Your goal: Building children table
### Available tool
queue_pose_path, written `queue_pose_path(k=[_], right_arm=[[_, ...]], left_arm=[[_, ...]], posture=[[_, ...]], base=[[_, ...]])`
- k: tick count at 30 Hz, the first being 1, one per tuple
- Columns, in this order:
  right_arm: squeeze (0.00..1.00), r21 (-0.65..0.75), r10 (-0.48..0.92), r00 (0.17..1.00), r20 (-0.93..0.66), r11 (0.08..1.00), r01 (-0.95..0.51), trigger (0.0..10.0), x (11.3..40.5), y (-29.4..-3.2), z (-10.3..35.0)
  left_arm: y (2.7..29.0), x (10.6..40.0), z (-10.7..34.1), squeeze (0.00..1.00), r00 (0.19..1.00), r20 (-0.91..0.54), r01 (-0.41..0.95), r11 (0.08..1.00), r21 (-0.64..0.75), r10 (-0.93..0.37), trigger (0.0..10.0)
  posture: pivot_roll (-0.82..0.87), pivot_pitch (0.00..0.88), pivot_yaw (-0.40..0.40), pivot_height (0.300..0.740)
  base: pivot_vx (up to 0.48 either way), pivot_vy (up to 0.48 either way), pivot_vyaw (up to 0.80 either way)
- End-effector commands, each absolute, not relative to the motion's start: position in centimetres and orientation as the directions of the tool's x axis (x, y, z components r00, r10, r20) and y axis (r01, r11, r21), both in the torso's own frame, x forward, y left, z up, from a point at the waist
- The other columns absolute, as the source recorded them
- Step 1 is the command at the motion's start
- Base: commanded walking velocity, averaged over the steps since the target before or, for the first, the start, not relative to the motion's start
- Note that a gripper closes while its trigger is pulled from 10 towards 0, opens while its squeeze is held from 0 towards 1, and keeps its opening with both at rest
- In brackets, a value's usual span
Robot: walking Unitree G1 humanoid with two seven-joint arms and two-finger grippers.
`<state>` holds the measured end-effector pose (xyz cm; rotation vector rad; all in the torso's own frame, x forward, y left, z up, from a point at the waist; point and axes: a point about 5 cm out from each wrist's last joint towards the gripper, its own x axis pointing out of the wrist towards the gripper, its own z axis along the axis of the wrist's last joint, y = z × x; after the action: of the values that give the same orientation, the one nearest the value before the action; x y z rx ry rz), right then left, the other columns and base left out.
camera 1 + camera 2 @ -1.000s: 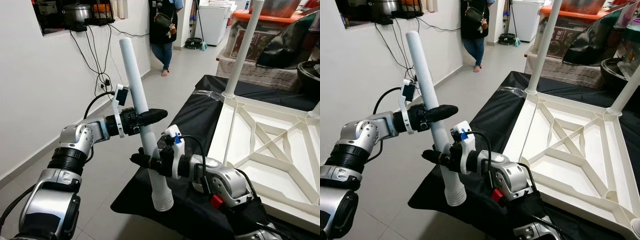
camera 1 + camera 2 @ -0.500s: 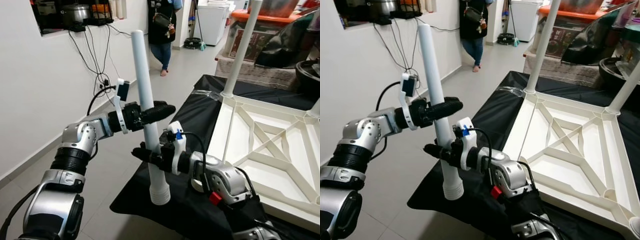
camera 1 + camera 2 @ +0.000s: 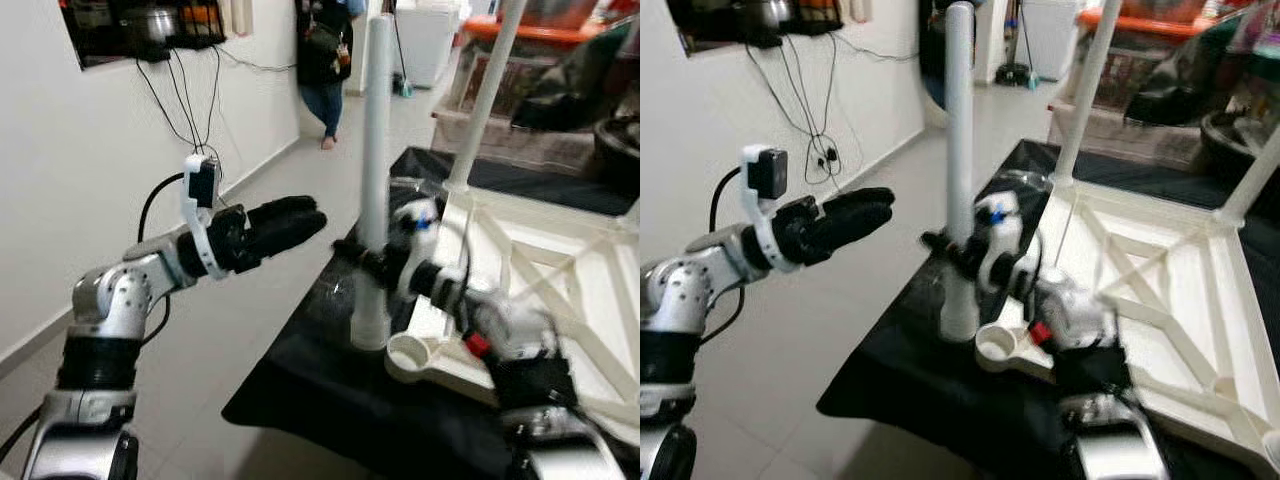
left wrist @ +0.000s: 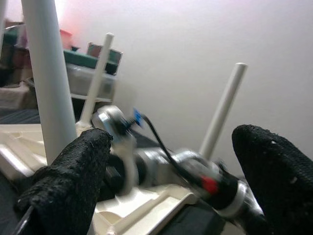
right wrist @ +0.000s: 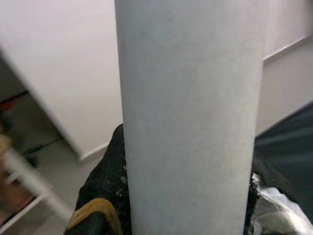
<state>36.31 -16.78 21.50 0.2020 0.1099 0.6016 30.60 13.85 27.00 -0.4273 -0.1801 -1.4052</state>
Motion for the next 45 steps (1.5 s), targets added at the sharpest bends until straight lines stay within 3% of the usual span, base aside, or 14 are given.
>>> queue_pose_path(k=[1, 4, 8, 9, 13, 15, 17, 19, 25, 29, 38, 45], right_arm=[[0.00, 0.224, 0.518, 0.855, 0.021, 0.831, -0.509, 0.0, 36.9, -18.0, 23.0], [0.00, 0.235, 0.416, 0.906, 0.072, 0.876, -0.421, 0.0, 37.3, -19.8, 24.1], [0.00, 0.272, 0.347, 0.926, 0.151, 0.885, -0.377, 0.0, 37.3, -20.1, 25.3], [0.00, 0.272, 0.347, 0.926, 0.151, 0.885, -0.377, 0.0, 37.3, -20.1, 25.3], [0.00, 0.289, 0.335, 0.911, 0.242, 0.871, -0.397, 0.0, 36.7, -19.0, 26.4], [0.00, 0.289, 0.335, 0.911, 0.242, 0.871, -0.397, 0.0, 36.7, -19.0, 26.4], [0.00, 0.282, 0.303, 0.909, 0.286, 0.880, -0.382, 0.0, 36.2, -18.2, 26.9], [0.00, 0.264, 0.274, 0.902, 0.334, 0.892, -0.368, 0.0, 35.7, -17.4, 27.3], [0.00, 0.183, 0.387, 0.822, 0.418, 0.850, -0.494, 0.0, 33.4, -13.2, 27.5], [0.00, 0.141, 0.477, 0.771, 0.421, 0.806, -0.575, 0.0, 32.1, -10.5, 26.7], [0.00, 0.133, 0.548, 0.735, 0.399, 0.758, -0.638, 0.0, 32.2, -7.4, 25.8], [0.00, 0.111, 0.608, 0.672, 0.423, 0.701, -0.704, 0.0, 31.2, -6.1, 26.4]], left_arm=[[14.2, 29.8, 27.2, 0.00, 0.186, 0.378, 0.977, 0.131, -0.166, -0.907, 10.0], [14.3, 29.4, 26.0, 0.00, 0.272, 0.353, 0.960, 0.224, -0.170, -0.895, 10.0], [14.4, 29.7, 23.6, 0.00, 0.403, 0.253, 0.914, 0.371, -0.165, -0.879, 10.0], [14.4, 29.7, 23.6, 0.00, 0.403, 0.253, 0.914, 0.371, -0.165, -0.879, 10.0], [15.0, 30.4, 20.9, 0.00, 0.588, 0.104, 0.808, 0.578, -0.116, -0.802, 10.0], [15.0, 30.4, 20.9, 0.00, 0.588, 0.104, 0.808, 0.578, -0.116, -0.802, 10.0], [16.1, 31.1, 18.9, 0.00, 0.706, -0.044, 0.707, 0.707, 0.010, -0.707, 10.0], [16.9, 31.4, 17.8, 0.00, 0.764, -0.115, 0.645, 0.755, 0.120, -0.634, 10.0], [16.9, 31.5, 17.5, 0.00, 0.779, -0.100, 0.626, 0.765, 0.148, -0.618, 10.0], [16.1, 31.5, 17.7, 0.00, 0.743, -0.087, 0.669, 0.732, 0.131, -0.663, 10.0], [14.4, 30.9, 16.7, 0.00, 0.579, -0.149, 0.815, 0.562, 0.144, -0.802, 10.0], [14.7, 32.1, 17.2, 0.00, 0.612, -0.133, 0.789, 0.591, 0.168, -0.780, 10.0]], posture=[[0.04, 0.000, -0.047, 0.740], [0.04, 0.000, -0.047, 0.740], [0.05, 0.000, -0.046, 0.740], [0.05, 0.000, -0.046, 0.740], [0.06, 0.000, -0.050, 0.740], [0.06, 0.000, -0.050, 0.740], [0.07, 0.000, -0.049, 0.740], [0.06, 0.000, -0.046, 0.740], [0.06, 0.000, -0.037, 0.740], [0.05, 0.000, -0.034, 0.740], [0.06, 0.000, -0.042, 0.740], [0.06, 0.000, -0.041, 0.740]], base=[[0.000, 0.000, 0.00], [0.000, 0.000, 0.00], [0.000, 0.000, 0.00], [0.000, 0.000, 0.00], [0.000, 0.000, 0.00], [0.000, 0.000, 0.00], [0.000, 0.000, 0.00], [0.000, 0.000, 0.00], [0.000, 0.000, 0.00], [0.000, 0.000, 0.00], [0.000, 0.000, 0.00], [0.000, 0.000, 0.00]])
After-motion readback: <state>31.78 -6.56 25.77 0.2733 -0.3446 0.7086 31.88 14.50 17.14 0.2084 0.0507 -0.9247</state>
